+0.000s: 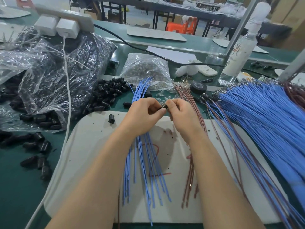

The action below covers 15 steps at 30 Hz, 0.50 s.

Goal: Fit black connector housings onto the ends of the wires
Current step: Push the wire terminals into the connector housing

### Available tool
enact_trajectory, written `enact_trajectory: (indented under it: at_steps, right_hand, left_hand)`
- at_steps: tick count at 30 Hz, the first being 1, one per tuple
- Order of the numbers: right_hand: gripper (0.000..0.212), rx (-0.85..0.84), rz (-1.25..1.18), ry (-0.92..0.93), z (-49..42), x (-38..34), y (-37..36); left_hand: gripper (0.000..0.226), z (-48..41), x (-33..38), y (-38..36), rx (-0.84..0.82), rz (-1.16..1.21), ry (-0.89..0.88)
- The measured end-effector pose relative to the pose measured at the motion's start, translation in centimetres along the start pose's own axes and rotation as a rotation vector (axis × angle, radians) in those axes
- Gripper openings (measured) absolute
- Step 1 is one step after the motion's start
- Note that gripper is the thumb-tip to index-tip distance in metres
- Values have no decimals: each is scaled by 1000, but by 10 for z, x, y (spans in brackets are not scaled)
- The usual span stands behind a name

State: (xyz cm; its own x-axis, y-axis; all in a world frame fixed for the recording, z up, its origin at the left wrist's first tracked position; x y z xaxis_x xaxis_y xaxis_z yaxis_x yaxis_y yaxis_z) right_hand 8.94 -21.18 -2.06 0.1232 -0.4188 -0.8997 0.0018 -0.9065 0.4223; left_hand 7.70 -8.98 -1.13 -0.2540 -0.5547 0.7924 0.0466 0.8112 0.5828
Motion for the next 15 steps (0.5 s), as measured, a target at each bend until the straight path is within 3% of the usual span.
enact_trajectory:
  at_steps: [6,11,15]
  right_hand:
    - [22,-9,53,-31,-1,5,-2]
    - [17,-130,72,-45,1,12,-9]
    - [17,-235,-373,-130,2,21,-11]
  left_hand:
    - [17,0,-2,0,4,-51,9]
    - [12,3,-6,-1,-13,-90,-13]
    - [10,3,-4,-6,-89,30,-30]
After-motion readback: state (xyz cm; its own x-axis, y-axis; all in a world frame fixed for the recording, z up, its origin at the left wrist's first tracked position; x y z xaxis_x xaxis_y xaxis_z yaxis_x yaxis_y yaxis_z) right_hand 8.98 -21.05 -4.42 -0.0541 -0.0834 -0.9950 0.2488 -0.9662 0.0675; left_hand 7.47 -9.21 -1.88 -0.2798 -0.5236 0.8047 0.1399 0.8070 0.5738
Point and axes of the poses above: each hand's wrist, its own z-axis away from the middle knuckle, its own y-axis out of the back of the hand, x = y × z, the point moved 10 cm from there along -z, towards the middle knuckle, and after that the axes turned 4 degrees about -x, right-handed, at the moved point
